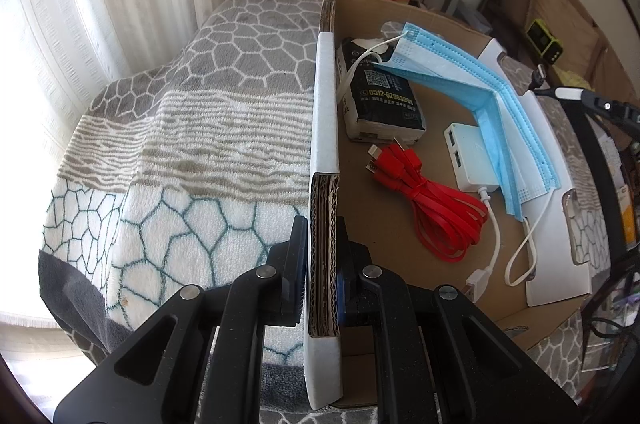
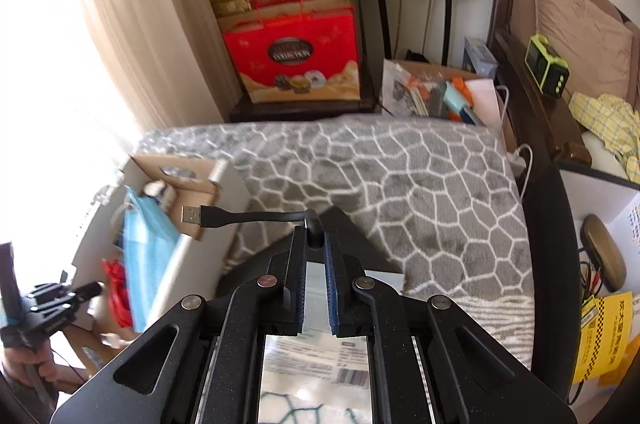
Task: Organize objects
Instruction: 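Grasp the black USB cable with the right tool, then carry the black USB cable into the box and release it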
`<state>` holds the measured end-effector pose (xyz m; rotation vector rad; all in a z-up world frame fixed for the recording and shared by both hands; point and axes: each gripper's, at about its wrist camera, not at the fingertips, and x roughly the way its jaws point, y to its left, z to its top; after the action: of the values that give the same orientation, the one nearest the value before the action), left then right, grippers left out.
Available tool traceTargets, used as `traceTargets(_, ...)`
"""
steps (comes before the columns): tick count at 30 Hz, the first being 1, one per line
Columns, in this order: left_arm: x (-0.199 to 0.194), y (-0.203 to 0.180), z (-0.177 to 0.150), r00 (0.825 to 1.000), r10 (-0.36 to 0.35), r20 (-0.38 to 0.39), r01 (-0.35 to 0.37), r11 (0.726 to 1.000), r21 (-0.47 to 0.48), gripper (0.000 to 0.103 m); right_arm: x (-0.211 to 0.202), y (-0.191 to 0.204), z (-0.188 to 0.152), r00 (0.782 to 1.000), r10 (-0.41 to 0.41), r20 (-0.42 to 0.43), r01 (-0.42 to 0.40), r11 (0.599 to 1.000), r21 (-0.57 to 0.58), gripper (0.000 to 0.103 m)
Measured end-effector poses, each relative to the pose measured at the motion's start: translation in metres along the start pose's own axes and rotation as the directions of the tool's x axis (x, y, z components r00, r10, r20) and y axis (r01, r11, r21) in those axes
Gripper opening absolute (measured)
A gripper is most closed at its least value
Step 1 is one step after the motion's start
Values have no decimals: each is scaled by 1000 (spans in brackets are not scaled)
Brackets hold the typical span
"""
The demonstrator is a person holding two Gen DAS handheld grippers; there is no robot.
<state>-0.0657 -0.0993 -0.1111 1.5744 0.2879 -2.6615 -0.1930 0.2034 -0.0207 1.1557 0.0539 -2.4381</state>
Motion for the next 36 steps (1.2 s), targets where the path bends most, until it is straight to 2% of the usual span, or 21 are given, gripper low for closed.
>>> traceTargets(5, 0, 0, 0, 1000, 0, 0, 0, 1000, -1, 10, -25, 21, 5, 997, 50, 55, -49, 998, -29, 7)
traceTargets(10, 0, 0, 0, 1000, 0, 0, 0, 1000, -1, 10, -33, 49, 9, 994, 87, 72, -82, 994, -69, 7)
traceTargets(22, 0, 3, 0, 1000, 2, -2, -2, 1000, -2, 10, 13, 92, 14, 995, 92, 31, -90, 994, -69, 7)
traceTargets(27, 0, 3, 0, 1000, 3, -1, -3, 1000, -1, 10, 18, 102, 9, 992, 123, 34, -121, 991, -62, 7)
traceTargets(36, 0, 4, 0, 1000, 4, -2, -4, 1000, -5, 10, 44, 112, 6, 998, 60, 26, -58, 997, -56, 7)
